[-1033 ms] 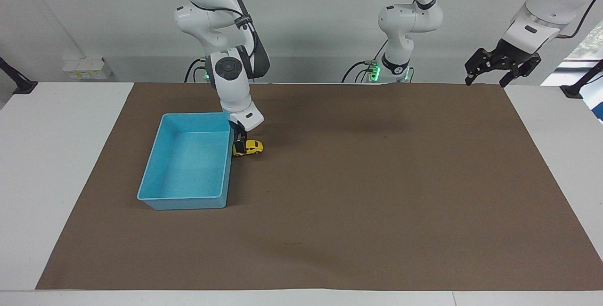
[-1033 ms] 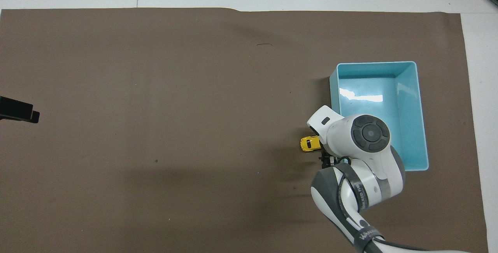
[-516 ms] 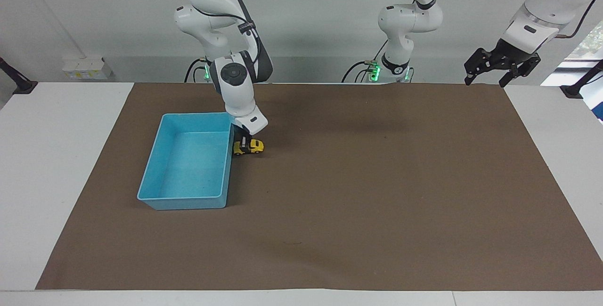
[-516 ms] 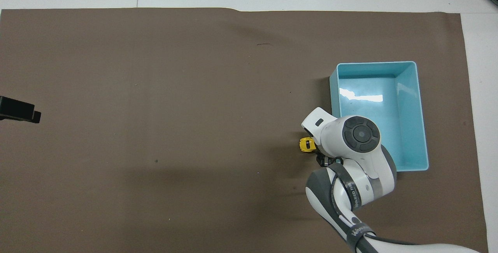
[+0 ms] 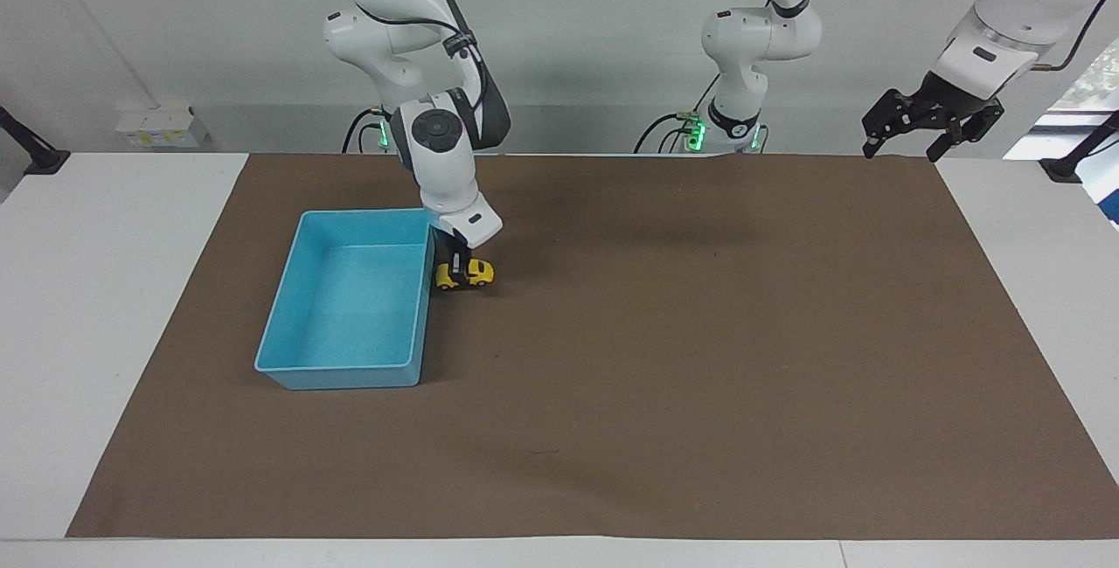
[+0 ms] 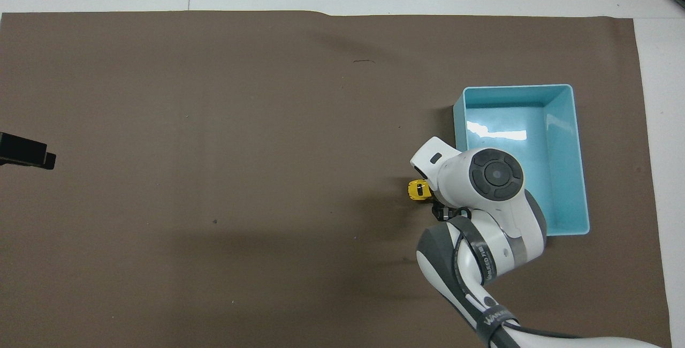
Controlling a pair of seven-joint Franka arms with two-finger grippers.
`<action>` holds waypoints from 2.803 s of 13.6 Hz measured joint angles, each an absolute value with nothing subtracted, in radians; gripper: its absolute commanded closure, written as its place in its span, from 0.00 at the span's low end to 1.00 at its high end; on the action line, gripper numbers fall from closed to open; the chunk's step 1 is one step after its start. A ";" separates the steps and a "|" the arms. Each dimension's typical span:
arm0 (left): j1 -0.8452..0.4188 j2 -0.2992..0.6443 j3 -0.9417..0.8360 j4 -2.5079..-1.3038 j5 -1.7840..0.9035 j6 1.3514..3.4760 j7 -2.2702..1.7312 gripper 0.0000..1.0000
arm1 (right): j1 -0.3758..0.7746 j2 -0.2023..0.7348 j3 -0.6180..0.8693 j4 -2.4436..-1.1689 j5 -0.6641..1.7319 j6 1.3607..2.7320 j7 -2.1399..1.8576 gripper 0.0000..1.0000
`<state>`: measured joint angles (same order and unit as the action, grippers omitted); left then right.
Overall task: Wind up and store yellow beetle car
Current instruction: 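Grasp the yellow car with the right gripper and lift it, then carry the car into the blue bin and lower it with the right gripper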
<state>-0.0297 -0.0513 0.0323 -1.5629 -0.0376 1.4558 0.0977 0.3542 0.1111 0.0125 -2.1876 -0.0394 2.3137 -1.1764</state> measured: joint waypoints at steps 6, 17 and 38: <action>-0.030 -0.051 0.032 -1.563 -0.038 1.456 0.098 0.00 | 0.360 0.102 0.017 -1.968 -0.039 2.077 -1.160 1.00; -0.030 -0.051 0.032 -1.563 -0.038 1.456 0.098 0.00 | 0.103 0.061 -0.003 -1.943 -0.040 1.944 -1.384 1.00; -0.030 -0.051 0.033 -1.563 -0.038 1.456 0.098 0.00 | 0.026 0.159 -0.003 -2.208 -0.040 2.360 -1.481 0.26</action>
<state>-0.0297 -0.0513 0.0325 -1.5629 -0.0376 1.4558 0.0977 0.0258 0.1595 -0.0030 -2.2080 -0.0404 2.3604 -1.4805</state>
